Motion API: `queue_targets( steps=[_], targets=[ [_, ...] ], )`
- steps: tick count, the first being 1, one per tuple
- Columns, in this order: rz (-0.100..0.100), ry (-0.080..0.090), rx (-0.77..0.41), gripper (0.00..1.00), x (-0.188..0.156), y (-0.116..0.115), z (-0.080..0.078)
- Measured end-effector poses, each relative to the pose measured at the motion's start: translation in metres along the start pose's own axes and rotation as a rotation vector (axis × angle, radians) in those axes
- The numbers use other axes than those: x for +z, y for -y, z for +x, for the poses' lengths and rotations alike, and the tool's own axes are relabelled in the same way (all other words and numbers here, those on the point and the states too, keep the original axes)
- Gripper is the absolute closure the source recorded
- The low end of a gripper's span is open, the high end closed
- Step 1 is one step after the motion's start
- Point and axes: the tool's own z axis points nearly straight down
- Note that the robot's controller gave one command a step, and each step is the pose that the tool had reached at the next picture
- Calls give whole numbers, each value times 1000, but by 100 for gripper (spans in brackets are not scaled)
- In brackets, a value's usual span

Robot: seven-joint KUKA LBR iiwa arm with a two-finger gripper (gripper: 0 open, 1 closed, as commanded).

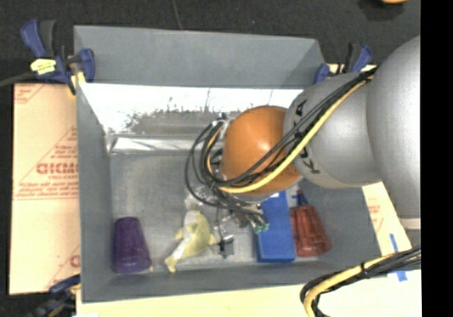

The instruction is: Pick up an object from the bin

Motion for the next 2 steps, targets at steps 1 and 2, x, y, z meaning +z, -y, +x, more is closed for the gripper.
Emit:
queue_targets(
  steps=[1, 2],
  targets=[
    [-1, -4, -229, 0, -8, -16, 3],
    [-3, -4, -515, 0, 0, -39, -3]
  ],
)
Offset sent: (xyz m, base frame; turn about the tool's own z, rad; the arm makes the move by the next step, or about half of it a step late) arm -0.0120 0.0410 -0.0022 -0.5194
